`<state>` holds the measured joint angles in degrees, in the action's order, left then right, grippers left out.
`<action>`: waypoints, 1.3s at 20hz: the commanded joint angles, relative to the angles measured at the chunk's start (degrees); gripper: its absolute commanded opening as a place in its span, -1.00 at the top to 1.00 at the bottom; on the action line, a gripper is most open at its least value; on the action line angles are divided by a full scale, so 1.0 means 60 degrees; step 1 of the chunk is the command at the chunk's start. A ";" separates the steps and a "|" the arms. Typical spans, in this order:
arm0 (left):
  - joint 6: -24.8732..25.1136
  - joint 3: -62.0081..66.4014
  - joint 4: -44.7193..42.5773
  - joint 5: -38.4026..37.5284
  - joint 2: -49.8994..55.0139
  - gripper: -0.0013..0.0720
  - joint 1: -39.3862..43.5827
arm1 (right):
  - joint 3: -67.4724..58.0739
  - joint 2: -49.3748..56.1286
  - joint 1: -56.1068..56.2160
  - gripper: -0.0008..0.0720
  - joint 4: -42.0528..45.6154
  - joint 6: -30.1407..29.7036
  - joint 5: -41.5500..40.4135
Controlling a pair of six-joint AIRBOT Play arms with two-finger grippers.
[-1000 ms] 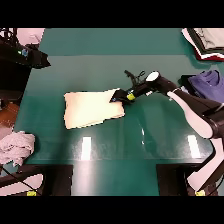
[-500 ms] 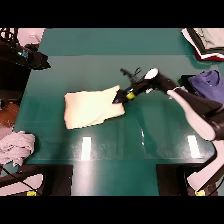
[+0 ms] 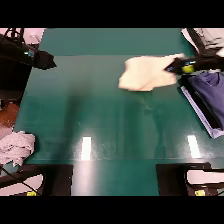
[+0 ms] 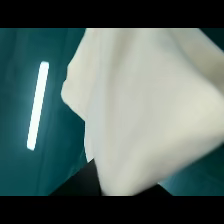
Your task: Fold the shirts.
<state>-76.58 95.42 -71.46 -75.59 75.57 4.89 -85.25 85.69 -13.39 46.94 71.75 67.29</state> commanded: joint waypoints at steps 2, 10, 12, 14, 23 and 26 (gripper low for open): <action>-0.0251 -0.0004 0.0022 0.0663 0.0004 0.91 0.0681 | -0.0266 -0.0233 -0.2557 0.94 0.0127 0.0066 -0.0987; -0.0528 -0.0004 0.0091 0.0667 0.0004 0.90 0.0787 | -0.3424 0.1035 -0.3501 0.94 0.0178 -0.0040 -0.0714; -0.0525 -0.0004 0.0087 0.0663 0.0004 0.91 0.0787 | -0.4222 0.0991 -0.3610 0.94 0.0197 -0.0033 -0.0430; -0.0525 -0.0004 0.0084 0.0670 0.0004 0.91 0.0787 | -0.4845 0.0831 -0.3825 0.94 0.0215 -0.0033 0.0131; -0.0488 -0.0004 0.0084 0.0608 0.0004 0.91 0.0787 | -0.3122 -0.0780 -0.4805 0.93 0.2765 0.1625 0.2266; -0.0484 -0.0004 0.0080 0.0379 0.0000 0.90 0.0787 | -0.1923 -0.1406 -0.5238 0.88 0.4645 0.2412 0.2983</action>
<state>-79.61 95.42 -70.96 -72.16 75.57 9.56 -102.45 80.51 -42.70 64.12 81.41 80.44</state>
